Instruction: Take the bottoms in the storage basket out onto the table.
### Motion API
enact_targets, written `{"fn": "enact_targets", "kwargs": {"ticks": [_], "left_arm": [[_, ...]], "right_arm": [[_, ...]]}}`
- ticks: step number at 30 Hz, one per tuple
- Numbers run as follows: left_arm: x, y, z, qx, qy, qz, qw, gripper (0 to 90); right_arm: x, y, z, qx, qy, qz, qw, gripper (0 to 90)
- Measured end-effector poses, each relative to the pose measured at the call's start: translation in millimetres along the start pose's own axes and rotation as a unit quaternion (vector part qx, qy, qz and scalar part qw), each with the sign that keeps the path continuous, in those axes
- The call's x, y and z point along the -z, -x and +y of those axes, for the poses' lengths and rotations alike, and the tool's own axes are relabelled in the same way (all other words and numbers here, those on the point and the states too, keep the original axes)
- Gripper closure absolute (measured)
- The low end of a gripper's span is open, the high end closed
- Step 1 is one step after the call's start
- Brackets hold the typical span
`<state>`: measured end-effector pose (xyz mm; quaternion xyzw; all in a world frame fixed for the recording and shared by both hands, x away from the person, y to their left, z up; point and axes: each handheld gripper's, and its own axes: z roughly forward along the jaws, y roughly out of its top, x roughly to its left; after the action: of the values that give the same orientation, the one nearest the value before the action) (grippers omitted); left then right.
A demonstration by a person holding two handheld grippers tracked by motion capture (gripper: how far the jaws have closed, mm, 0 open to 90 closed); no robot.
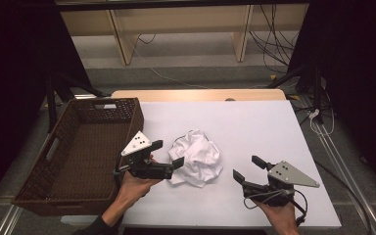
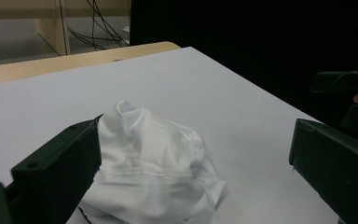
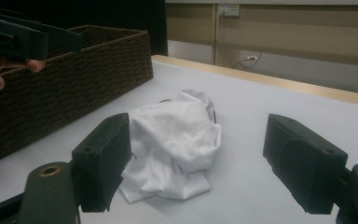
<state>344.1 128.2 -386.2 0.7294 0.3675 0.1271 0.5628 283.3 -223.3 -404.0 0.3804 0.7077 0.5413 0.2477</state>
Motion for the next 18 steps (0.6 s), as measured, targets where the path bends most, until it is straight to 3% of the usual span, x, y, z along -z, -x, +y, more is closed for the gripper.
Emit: {"fn": "enact_targets", "kwargs": {"ticks": [9, 13, 18], "left_arm": [[6.7, -0.4, -13.9, 0.001, 0.002, 0.005, 1.0, 1.8], [11.4, -2.0, -18.8, 0.01, -0.001, 0.002, 0.9999, 1.1], [14.6, -1.3, -22.0, 0.0, 0.0, 0.008, 1.0, 0.8]], "right_arm": [[0.0, -0.4, 0.0, 0.001, 0.001, 0.0, 1.0, 24.3], [0.7, -0.8, 0.1, 0.003, 0.001, 0.001, 1.0, 24.3], [0.1, -1.0, -0.2, 0.002, -0.001, 0.002, 1.0, 24.2]]}}
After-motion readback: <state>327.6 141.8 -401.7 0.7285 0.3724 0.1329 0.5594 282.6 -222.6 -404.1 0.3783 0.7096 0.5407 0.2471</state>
